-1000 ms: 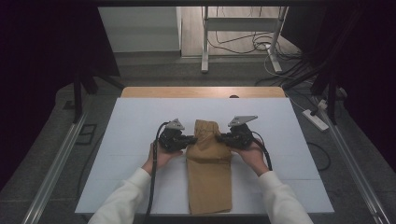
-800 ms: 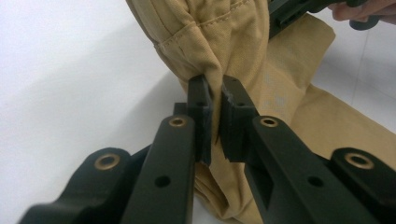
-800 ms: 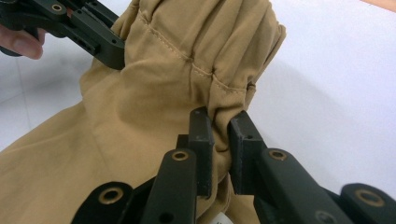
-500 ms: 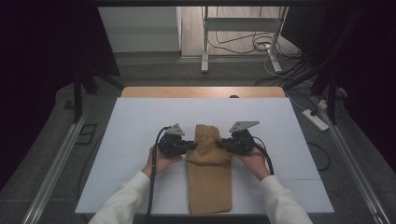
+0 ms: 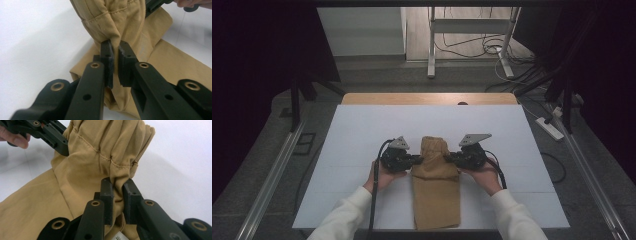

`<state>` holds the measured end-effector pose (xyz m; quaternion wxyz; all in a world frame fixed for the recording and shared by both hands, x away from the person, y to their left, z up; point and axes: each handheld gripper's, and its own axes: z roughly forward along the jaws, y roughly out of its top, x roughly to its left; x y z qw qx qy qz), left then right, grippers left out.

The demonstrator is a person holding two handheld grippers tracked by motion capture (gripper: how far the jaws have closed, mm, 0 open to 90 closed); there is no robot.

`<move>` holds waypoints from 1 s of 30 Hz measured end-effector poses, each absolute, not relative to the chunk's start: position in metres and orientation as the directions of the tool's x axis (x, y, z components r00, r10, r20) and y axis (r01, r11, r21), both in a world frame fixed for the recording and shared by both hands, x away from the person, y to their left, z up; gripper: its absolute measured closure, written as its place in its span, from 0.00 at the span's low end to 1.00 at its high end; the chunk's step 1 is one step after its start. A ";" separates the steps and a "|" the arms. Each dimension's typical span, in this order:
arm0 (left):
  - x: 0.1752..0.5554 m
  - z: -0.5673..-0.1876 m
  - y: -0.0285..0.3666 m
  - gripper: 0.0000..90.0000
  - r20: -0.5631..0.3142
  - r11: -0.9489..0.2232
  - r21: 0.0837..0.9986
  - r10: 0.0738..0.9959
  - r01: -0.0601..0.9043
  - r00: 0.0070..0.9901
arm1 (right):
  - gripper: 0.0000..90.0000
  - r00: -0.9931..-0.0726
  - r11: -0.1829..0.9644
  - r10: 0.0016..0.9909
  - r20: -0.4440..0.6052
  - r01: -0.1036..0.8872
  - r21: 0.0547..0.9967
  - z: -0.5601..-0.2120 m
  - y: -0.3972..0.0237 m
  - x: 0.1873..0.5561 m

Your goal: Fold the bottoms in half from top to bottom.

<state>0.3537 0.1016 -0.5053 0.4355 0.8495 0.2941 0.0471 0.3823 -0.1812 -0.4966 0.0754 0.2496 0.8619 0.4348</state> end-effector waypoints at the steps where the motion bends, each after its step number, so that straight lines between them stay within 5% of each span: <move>1: 0.353 -0.505 0.102 0.93 -0.177 -0.448 0.768 0.540 0.459 0.823 | 0.88 -0.866 0.499 0.493 0.084 0.361 0.788 -0.496 -0.181 0.381; 25: 0.336 -0.507 0.103 0.93 -0.173 -0.468 0.768 0.506 0.437 0.845 | 0.84 -0.880 0.506 0.461 0.114 0.366 0.781 -0.496 -0.188 0.362; 30: 0.334 -0.507 0.104 0.93 -0.172 -0.469 0.770 0.501 0.433 0.848 | 0.71 -0.874 0.497 0.467 0.133 0.383 0.778 -0.494 -0.191 0.361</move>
